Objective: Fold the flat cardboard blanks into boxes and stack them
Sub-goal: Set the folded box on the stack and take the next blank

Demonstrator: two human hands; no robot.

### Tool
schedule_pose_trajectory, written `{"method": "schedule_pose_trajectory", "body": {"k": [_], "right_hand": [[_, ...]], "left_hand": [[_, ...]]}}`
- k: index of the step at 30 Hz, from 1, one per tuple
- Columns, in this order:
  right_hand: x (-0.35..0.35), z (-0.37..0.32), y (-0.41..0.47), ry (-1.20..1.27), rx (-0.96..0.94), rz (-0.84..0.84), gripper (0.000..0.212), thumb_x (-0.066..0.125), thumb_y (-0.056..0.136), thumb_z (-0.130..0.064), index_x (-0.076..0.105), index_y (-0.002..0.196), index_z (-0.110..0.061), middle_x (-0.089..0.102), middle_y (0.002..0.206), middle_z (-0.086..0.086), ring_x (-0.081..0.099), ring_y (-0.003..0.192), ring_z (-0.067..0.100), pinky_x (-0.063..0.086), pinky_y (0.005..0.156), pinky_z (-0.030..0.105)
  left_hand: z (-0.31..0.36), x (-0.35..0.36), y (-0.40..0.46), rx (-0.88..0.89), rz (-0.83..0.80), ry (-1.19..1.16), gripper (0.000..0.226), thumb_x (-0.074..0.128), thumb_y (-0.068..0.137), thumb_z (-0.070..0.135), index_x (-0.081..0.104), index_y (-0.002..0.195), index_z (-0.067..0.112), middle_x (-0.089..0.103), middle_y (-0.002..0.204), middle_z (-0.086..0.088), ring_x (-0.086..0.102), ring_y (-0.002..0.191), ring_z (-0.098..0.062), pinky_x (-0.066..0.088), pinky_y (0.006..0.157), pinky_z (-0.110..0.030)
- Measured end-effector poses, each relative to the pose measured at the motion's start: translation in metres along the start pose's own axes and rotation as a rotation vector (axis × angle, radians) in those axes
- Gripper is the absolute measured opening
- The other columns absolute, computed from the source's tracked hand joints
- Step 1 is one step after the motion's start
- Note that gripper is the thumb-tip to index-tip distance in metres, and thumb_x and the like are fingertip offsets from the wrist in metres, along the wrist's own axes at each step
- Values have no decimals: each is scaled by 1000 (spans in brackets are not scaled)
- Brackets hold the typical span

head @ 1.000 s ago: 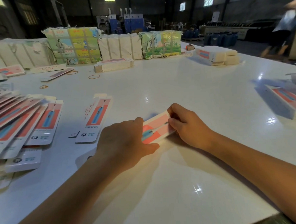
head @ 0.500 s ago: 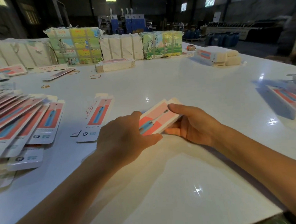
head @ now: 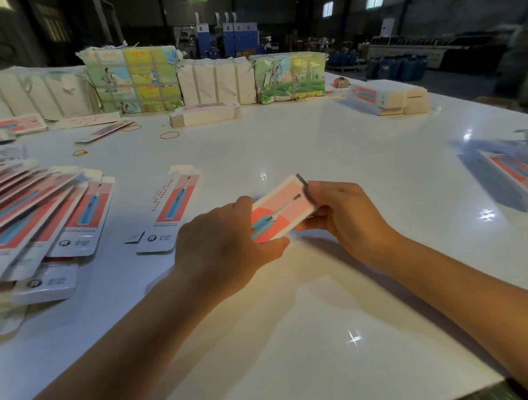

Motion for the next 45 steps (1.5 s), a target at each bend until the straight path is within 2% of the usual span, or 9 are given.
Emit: {"method": "schedule_pose_trajectory", "body": {"k": [5,16,20,23,29,34,37,41,45], "right_hand": [[-3,1,4,201,89,-25,51,36,94,-3,78,67,-14,74,76,8,71,72,20,57,61,28],[-7,6,7,73,1,41,45,38,92,3,75,69,-8,72,78,13,70,74,25,58,64,33],[-7,5,4,-53,-16,28,48,37,90,4,74,64,-12,71,70,8,68,68,20,55,58,27],[-8,3,-1,-330,-168,85,36,40,89,-5,60,59,-6,64,65,5,61,65,19,54,62,41],[3,-1,-13,-743,-340,39,21,49,93,-25,56,75,-33,58,60,-16,53,56,2,37,54,9],[5,-2,-11,-458,-282,12,23,53,94,-17,60,115,-25,69,99,-3,66,89,8,55,70,21],[0,-2,-7,-412,-288,146,19,62,91,-22,63,110,-20,69,102,-4,65,95,14,55,83,36],[-3,-2,-8,-608,-420,294,11,64,90,-23,58,82,-28,62,86,-8,59,77,2,44,65,11],[0,-2,-12,-750,-578,240,13,59,92,-17,56,80,-11,57,83,2,54,71,13,40,61,12]], "left_hand": [[0,-3,-1,-2,39,3,59,53,74,70,48,118,31,64,111,11,44,71,-9,22,48,-11],[-2,-3,-1,21,13,-24,59,54,74,68,49,118,30,64,111,12,46,71,-7,23,49,-10],[-2,0,0,37,-5,-2,59,52,75,70,45,119,32,62,114,15,45,72,-6,24,49,-9],[-3,0,0,45,-4,-21,58,54,75,69,45,118,31,62,111,14,46,72,-6,23,50,-8],[-1,3,2,34,48,1,53,54,76,68,46,113,30,62,102,13,48,69,-8,23,48,-9],[2,0,2,17,156,6,52,59,73,66,53,100,21,61,83,7,45,62,-12,20,47,-10],[0,-1,5,-40,143,-15,49,53,75,68,47,96,25,49,78,11,46,64,-14,25,46,-16],[-5,0,7,-76,108,-13,46,50,76,69,40,93,27,49,80,9,49,70,-15,26,48,-17],[-5,-1,4,-51,87,-15,46,52,77,68,40,94,27,47,82,11,49,70,-12,26,48,-15]]}}
Point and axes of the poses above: each hand's wrist, its own y-axis towards the middle knuckle, its own x-axis out of the palm, z = x × y, the point moved 2 cm from there along y, towards the middle knuckle
